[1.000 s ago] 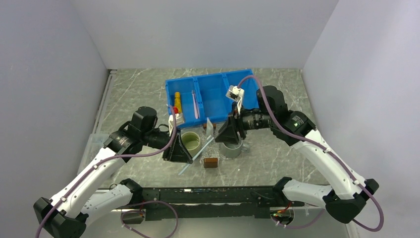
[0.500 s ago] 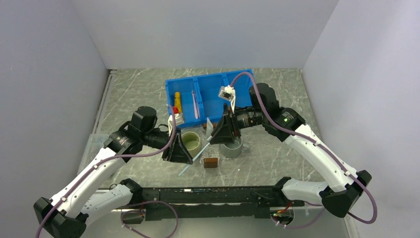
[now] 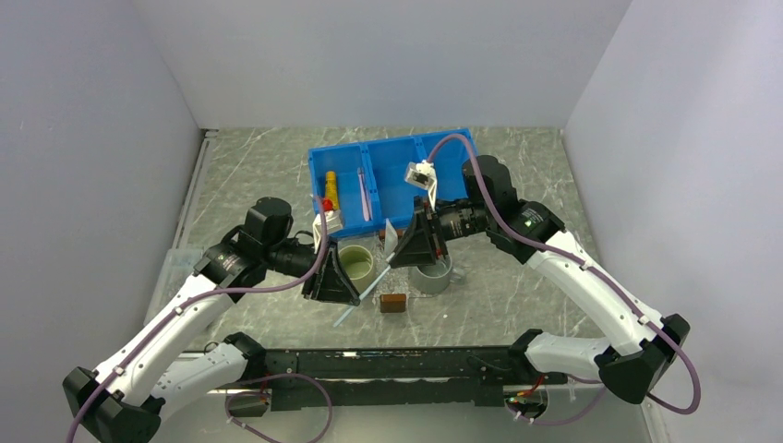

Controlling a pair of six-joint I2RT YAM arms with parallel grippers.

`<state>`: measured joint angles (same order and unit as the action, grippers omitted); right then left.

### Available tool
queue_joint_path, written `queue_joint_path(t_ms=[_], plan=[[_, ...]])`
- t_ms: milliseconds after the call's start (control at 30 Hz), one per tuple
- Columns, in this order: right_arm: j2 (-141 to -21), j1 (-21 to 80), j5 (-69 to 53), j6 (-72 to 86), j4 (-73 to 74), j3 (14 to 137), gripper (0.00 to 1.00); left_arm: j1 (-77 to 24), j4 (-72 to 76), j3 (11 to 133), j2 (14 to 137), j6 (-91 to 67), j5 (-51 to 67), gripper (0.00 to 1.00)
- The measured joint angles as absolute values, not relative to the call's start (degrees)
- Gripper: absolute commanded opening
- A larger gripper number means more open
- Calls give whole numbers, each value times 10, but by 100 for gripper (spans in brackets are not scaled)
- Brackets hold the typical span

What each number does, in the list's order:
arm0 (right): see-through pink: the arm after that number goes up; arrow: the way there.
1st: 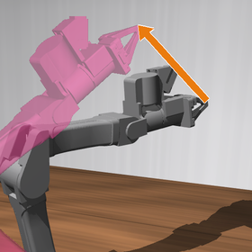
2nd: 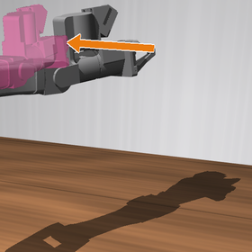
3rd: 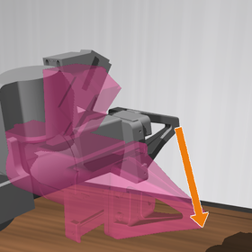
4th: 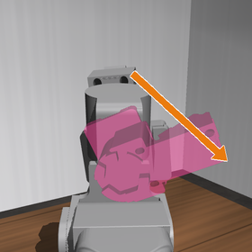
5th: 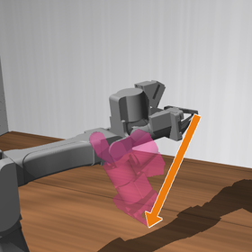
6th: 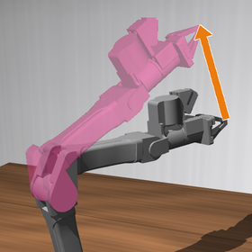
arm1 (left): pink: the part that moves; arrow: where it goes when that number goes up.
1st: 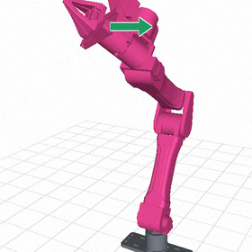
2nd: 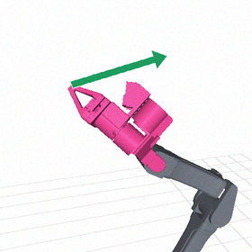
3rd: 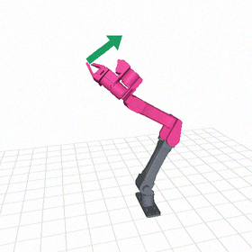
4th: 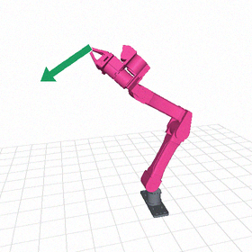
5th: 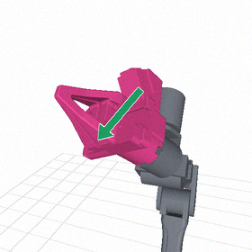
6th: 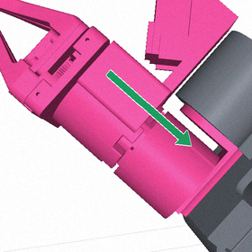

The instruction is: Prepare toiletry sets of a toothbrush and toothpaste on the tray

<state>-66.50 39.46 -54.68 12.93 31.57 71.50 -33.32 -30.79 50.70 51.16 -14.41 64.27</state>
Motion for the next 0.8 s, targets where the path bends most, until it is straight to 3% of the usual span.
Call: queue_joint_path(t_ms=[200, 267, 400, 567, 800], plan=[[-665, 395, -550, 136, 307, 715, 3, -333, -306, 504, 511, -145, 643, 0], [-665, 395, -553, 137, 306, 715, 0, -333, -306, 504, 511, -145, 643, 2], [-666, 395, -555, 138, 306, 715, 0, -334, -306, 504, 511, -145, 642, 20], [-666, 395, -548, 137, 309, 715, 0, -334, -302, 504, 512, -156, 630, 54], [-678, 395, -495, 119, 377, 748, 0, -333, -312, 528, 508, -167, 536, 75]])
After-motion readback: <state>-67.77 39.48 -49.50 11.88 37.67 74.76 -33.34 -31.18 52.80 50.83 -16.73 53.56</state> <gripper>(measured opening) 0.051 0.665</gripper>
